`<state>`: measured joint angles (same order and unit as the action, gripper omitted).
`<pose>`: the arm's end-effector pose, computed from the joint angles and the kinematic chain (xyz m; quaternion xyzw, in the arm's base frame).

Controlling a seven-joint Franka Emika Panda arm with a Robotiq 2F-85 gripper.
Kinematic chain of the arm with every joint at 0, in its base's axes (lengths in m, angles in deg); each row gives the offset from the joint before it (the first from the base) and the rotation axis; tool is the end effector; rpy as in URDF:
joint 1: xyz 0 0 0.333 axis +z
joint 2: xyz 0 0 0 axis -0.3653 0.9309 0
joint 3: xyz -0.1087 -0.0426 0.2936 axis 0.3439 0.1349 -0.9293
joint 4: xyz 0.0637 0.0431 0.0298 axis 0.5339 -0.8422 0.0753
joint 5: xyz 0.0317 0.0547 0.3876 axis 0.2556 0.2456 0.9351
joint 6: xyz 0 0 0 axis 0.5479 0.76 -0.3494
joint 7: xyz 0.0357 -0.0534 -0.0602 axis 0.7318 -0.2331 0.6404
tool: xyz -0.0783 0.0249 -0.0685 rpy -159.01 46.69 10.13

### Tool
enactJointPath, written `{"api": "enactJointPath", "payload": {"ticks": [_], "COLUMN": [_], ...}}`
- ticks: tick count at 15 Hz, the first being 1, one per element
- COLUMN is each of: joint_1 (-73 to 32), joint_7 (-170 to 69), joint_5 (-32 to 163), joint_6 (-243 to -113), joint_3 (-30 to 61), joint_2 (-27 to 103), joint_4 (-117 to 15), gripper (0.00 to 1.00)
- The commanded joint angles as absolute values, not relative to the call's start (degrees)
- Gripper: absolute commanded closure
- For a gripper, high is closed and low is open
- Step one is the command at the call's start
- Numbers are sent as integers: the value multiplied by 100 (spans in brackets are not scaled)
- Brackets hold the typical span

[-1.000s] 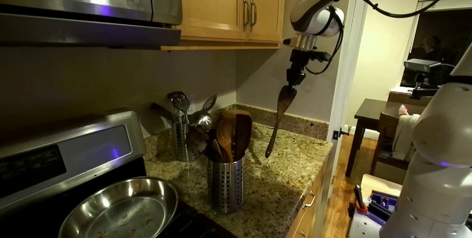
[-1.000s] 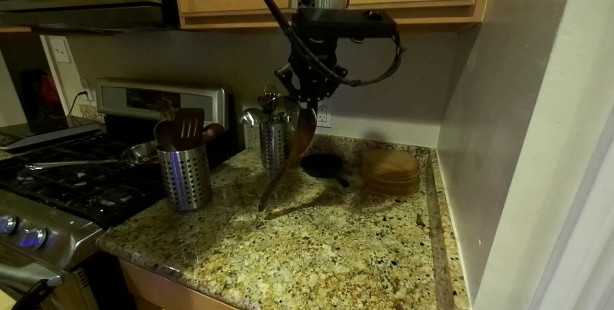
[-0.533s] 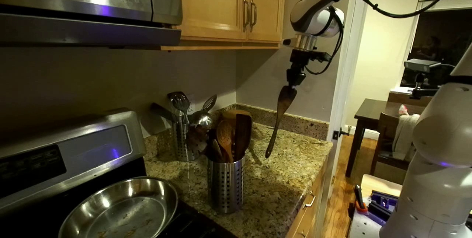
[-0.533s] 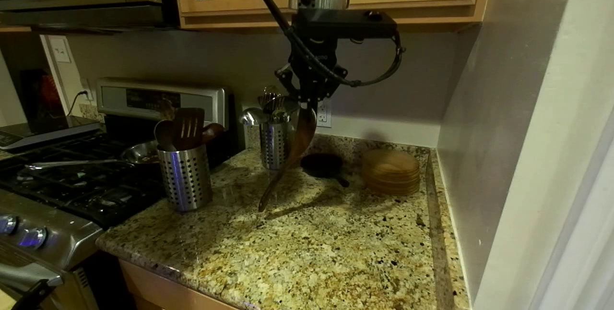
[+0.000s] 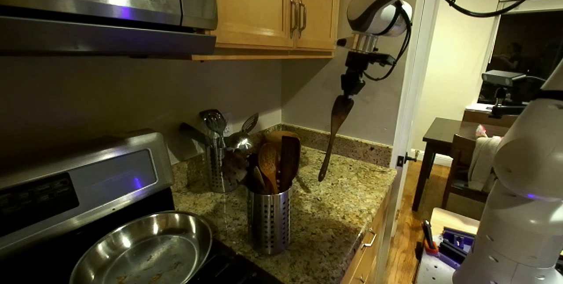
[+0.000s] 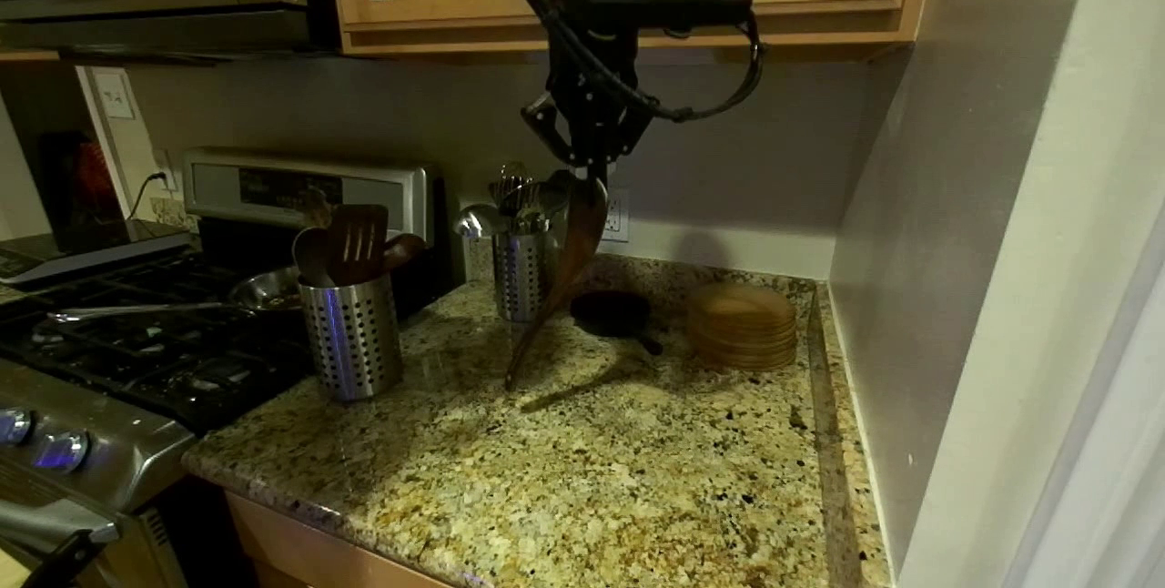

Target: Pick up the wooden spatula from the countertop and place it in the cutlery holder

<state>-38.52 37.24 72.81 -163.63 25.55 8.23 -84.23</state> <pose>0.4251 -0.2563 0.4928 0.9021 0.4215 0.0905 0.0198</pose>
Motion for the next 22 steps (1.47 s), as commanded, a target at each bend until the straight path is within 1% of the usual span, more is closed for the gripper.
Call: {"api": "enactJointPath", "payload": {"ticks": [1, 5, 17, 22], "joint_1": [-3615, -3389, -2544, -2241], "joint_7": [3597, 3630, 4075, 4240], "joint_5": [6698, 6227, 5849, 5833], "joint_6": [-16277, -16294, -16371, -16391], "joint_3": [2548, 2413, 2169, 2056], "joint_2": [207, -276, -1481, -1709], "joint_4": [-8492, -8512, -8525, -8481], "gripper": [97, 97, 97, 97]}}
